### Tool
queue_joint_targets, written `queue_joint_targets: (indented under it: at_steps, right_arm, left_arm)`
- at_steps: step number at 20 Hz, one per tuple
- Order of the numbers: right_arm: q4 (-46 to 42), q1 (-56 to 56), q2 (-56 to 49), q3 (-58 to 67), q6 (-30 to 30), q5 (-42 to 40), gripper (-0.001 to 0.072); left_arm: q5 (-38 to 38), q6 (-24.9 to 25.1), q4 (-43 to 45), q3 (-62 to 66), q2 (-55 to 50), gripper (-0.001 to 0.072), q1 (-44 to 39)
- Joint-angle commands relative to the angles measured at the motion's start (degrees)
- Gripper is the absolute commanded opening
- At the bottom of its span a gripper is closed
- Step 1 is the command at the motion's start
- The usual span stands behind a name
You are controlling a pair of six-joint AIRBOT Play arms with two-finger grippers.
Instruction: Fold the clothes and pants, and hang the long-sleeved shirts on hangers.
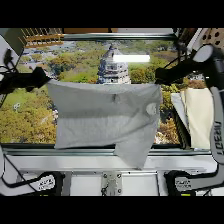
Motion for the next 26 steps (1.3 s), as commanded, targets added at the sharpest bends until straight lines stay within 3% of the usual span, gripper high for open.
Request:
queue_joint_targets:
  at_steps: [1, 5, 8, 16, 22, 23, 24, 25, 26]
  right_arm:
    - [-0.1, 0.3, -10.0, 1.1, -0.4, -7.5, 0.0025]
    - [-7.0, 0.2, -7.9, 1.5, -0.4, -10.4, 0.0025]
    - [-13.0, 0.3, -3.2, -0.2, -0.5, -10.2, 0.0024]
    - [-13.4, 3.0, 5.4, -23.4, -0.9, -14.6, 0.0025]
    - [-10.7, 4.5, 5.3, -33.0, -0.6, -21.1, 0.0038]
    - [-10.3, 4.5, 5.4, -32.9, -0.6, -21.0, 0.0067]
    - [-10.2, 4.4, 5.9, -32.4, -0.7, -20.6, 0.03]
    - [-10.5, 4.0, 7.0, -31.5, -0.7, -19.5, 0.0527]
    - [-11.2, 3.2, 8.9, -30.5, -0.7, -18.1, 0.0527]
  left_arm:
    - [1.6, 0.3, -0.1, 7.3, -13.0, 0.0007, -2.7]
    - [1.1, -0.1, 0.2, 13.2, -15.9, 0.0007, -2.4]
    - [2.6, -0.1, 1.4, 9.5, -12.4, 0.0007, -1.0]
    - [8.2, 2.1, 4.5, -14.6, -5.4, 0.0007, -1.8]
    - [11.8, 2.1, 4.1, -23.3, -5.4, 0.0022, -3.0]
    - [11.4, 2.1, 4.0, -23.1, -5.0, 0.0284, -3.0]
    - [10.9, 2.1, 4.1, -22.4, -4.1, 0.0495, -2.8]
    - [10.2, 2.1, 4.2, -21.4, -2.4, 0.0512, -2.4]
    - [9.0, 2.1, 4.5, -20.2, 0.2, 0.0512, -1.5]
